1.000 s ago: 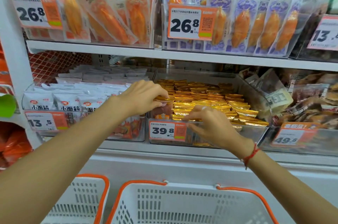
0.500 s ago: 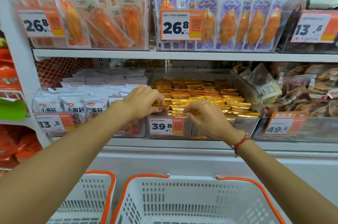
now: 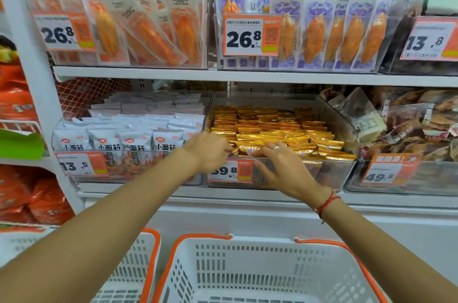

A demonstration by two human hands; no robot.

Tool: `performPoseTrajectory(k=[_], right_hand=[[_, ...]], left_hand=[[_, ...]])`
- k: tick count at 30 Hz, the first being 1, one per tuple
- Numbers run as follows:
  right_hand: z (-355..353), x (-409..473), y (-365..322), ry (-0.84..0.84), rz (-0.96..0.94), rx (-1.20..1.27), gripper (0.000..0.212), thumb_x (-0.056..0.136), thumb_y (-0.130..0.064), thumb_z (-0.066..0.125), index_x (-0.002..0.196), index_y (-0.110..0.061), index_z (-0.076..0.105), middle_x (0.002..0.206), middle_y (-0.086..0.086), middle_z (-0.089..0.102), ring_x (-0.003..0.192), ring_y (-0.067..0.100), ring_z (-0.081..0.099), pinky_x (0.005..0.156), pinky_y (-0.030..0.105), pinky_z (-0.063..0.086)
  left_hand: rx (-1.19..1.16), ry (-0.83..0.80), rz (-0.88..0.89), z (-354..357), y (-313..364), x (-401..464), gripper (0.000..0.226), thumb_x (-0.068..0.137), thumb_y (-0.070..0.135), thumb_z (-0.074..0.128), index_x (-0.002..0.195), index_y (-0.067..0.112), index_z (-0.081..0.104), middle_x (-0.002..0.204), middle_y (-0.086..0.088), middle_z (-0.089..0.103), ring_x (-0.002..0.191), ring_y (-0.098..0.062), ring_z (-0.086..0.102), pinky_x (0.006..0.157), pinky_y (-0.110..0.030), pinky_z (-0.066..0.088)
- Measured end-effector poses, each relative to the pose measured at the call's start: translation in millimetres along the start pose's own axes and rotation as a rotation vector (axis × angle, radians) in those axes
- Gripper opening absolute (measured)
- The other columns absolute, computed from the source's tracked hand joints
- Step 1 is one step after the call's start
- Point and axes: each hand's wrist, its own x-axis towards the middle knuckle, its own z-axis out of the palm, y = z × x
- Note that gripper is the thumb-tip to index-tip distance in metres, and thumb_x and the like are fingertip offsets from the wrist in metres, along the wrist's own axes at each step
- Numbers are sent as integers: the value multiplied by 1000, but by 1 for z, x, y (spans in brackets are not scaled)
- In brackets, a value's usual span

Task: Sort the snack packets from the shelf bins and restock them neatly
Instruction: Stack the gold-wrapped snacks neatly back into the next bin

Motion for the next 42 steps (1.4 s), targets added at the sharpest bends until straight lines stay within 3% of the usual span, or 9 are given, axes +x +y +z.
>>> performPoseTrajectory(k=[5,10,15,19,28,33,38,40,42], right_hand=[[-6,13,-28,12,-113,69,42,90,-24,55,131,-16,51,130,1,53,115,15,47,97,30,42],[25,12,-58,77,-123,82,47,94,-21,53,140,-13,42,127,5,55,111,19,51,96,31,47],[41,11,-56,223,-42,-69,40,82,-25,71,119,-13,63,110,5,68,104,25,61,93,38,51],[40,13,-46,219,-49,-100,40,80,-32,75,117,-18,68,109,4,66,102,24,58,86,37,51],[24,40,-27,-99,-223,-161,39,95,-46,49,124,-24,62,111,-7,61,91,10,31,78,30,21],[17,25,-29,-88,-232,-130,41,94,-47,46,129,-27,55,116,-7,59,105,13,42,96,33,36],[8,-13,-8,222,-50,-101,42,97,-43,37,135,-30,50,137,-4,53,132,19,40,113,40,26],[-1,-3,4,132,142,-164,51,96,-53,26,140,-33,45,148,0,43,142,25,29,116,47,16],[-8,17,17,-159,345,-171,62,93,-67,13,148,-41,27,159,-1,23,148,28,12,117,53,3]], left_hand=[[0,225,-40,44,2,-41,63,92,16,54,150,25,30,150,2,34,141,-20,25,120,-41,14],[-86,477,-176,68,16,-45,78,62,7,82,134,9,53,132,-8,56,120,-26,55,104,-38,42],[126,409,-158,63,16,-35,73,89,23,59,151,14,23,157,-1,26,147,-21,18,117,-35,16],[124,451,35,64,-8,-31,72,50,16,86,119,4,65,117,-8,67,112,-24,62,112,-35,25],[144,439,162,58,-21,-15,31,59,35,78,78,13,68,71,0,67,67,-16,62,106,-36,30],[112,404,95,65,-17,-24,42,84,44,55,109,12,67,104,-2,68,100,-18,63,113,-36,24],[-157,568,-38,67,9,-33,49,99,31,31,137,8,52,143,-7,49,135,-21,43,117,-32,17],[-209,466,-43,56,25,-12,53,102,37,23,146,14,39,154,-4,34,143,-19,30,119,-27,7],[-242,240,-153,47,32,18,56,102,48,15,153,25,21,162,-1,9,150,-21,6,120,-33,-2]])
